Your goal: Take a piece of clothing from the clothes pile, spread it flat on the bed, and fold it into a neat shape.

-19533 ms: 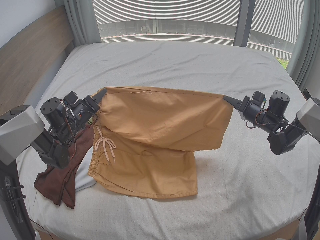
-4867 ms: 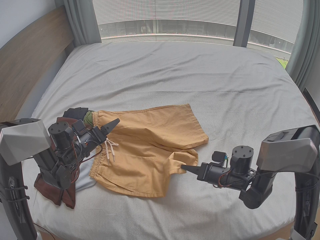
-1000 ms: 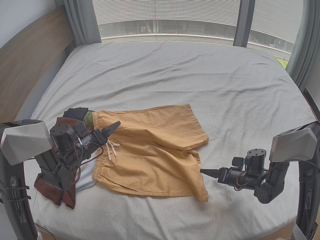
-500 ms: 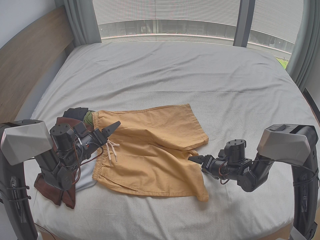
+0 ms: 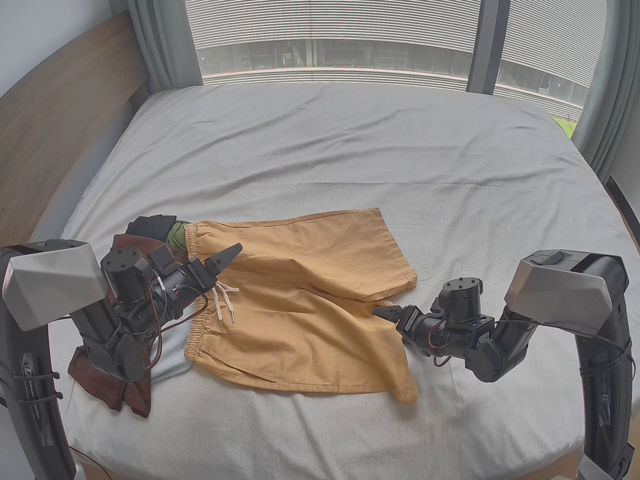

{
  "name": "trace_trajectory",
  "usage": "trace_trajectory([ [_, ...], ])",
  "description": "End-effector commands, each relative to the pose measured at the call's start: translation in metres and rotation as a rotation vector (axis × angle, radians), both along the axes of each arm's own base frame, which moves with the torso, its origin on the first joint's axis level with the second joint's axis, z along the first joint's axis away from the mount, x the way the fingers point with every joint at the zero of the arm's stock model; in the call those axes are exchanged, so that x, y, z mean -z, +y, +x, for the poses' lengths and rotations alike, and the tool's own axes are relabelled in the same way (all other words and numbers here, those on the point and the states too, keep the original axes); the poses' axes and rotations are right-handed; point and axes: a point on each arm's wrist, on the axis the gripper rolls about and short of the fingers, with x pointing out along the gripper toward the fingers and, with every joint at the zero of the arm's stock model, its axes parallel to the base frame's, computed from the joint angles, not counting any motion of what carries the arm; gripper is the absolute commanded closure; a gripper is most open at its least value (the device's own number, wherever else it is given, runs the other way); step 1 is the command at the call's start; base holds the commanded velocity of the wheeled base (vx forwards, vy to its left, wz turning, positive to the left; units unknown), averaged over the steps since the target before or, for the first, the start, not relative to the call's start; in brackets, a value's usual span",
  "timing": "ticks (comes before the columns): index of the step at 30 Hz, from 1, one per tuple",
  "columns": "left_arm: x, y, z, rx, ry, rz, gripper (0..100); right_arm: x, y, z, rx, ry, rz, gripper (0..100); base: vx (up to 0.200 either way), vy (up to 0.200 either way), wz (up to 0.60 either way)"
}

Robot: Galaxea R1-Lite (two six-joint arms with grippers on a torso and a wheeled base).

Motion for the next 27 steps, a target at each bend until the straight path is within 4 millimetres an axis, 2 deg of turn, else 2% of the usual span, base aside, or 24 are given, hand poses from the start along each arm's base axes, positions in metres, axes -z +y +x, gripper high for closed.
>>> trace_trajectory([
  [1, 0.0, 0.0, 0.0, 0.0, -0.001, 0.0, 0, 0.001, 0.0, 0.0, 0.001, 0.004, 0.002, 0, 0.0, 0.0, 0.0],
  [2, 0.0, 0.0, 0.0, 0.0, -0.001, 0.0, 0, 0.001, 0.0, 0.0, 0.001, 0.004, 0.002, 100, 0.0, 0.0, 0.0],
  [27, 0.004, -0.001, 0.0, 0.002, 0.009, 0.003, 0, 0.0, -0.009, 0.001, 0.069, -0.007, -0.019, 100, 0.0, 0.0, 0.0],
])
